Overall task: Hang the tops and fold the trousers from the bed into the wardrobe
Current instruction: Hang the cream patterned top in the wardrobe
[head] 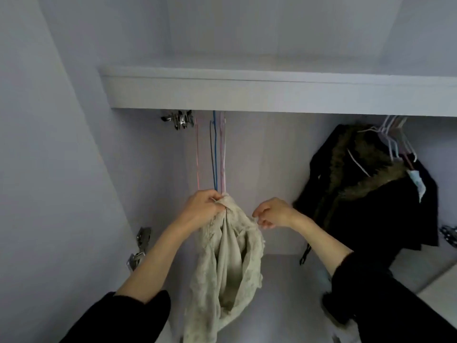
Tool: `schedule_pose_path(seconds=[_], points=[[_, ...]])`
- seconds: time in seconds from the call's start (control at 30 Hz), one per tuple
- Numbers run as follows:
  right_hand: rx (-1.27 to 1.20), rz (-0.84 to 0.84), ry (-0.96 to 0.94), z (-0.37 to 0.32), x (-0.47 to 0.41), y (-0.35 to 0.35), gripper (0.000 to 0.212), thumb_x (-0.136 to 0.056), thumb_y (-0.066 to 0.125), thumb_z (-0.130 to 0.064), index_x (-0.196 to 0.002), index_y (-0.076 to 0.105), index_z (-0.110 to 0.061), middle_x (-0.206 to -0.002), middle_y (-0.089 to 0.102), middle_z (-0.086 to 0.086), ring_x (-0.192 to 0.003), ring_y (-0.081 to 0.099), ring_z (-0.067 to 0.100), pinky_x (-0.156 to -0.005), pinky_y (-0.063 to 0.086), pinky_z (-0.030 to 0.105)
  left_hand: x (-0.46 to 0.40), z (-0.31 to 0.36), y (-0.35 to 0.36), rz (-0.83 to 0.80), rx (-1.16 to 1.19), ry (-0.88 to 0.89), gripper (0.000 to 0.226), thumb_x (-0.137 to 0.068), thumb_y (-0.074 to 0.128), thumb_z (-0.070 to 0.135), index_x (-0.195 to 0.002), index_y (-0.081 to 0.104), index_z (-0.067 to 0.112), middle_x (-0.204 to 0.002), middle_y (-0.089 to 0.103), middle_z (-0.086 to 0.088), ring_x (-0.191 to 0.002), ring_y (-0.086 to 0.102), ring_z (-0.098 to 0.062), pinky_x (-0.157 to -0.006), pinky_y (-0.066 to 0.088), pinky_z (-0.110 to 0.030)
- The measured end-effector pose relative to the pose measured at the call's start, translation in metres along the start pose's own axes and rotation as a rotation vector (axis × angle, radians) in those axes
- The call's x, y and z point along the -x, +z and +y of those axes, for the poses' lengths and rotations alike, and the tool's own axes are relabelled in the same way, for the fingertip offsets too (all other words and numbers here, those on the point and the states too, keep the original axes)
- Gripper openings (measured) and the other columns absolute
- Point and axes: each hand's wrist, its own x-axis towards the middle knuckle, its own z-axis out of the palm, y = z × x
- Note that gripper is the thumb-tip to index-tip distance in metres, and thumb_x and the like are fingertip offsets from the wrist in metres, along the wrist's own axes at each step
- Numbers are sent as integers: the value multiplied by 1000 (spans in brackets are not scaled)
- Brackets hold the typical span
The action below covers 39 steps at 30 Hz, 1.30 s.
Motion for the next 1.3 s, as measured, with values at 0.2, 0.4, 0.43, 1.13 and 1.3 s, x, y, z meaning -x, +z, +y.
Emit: schedule_pose_path(seconds=[0.2,0.4,0.43,1.13,1.3], points=[[-713,73,-64,-65,-52,-14,28,-97,45,-6,-122,51,5,-98,59,19,-73,61,23,-73,55,30,-9,1,-18,91,37,30,22,-85,61,9,-72,59,26,-77,66,3,-76,60,-12,-68,43,-22],[-795,-37,-39,-106,-83,-10,22,-93,58,-27,-101,58,-6,-92,60,11,-79,59,19,-63,52,26,-12,0,-35,149,82,-11,22,-85,61,6,-73,61,24,-77,66,4,-75,61,-10,-72,45,-24],[-801,-32,-29,-109,-86,-9,18,-92,59,-24,-93,57,-6,-85,60,11,-72,57,18,-58,50,25,-11,-1,-35,158,81,-23,21,-85,61,6,-73,61,24,-78,66,2,-76,61,-13,-74,45,-26],[-723,705,-144,-28,-78,-24,24,-90,39,-5,-92,59,-18,-82,58,8,-76,55,25,-69,46,35,5,-6,1,115,123,-125,15,-88,58,8,-76,61,17,-84,65,-3,-84,62,-19,-82,46,-33],[-737,789,-119,41,-26,-6,39,-89,60,-22,-56,39,-19,-57,40,3,-62,41,22,-60,35,34,7,-3,29,60,148,-179,11,-88,57,6,-81,62,14,-85,62,-4,-81,59,-17,-71,44,-26]])
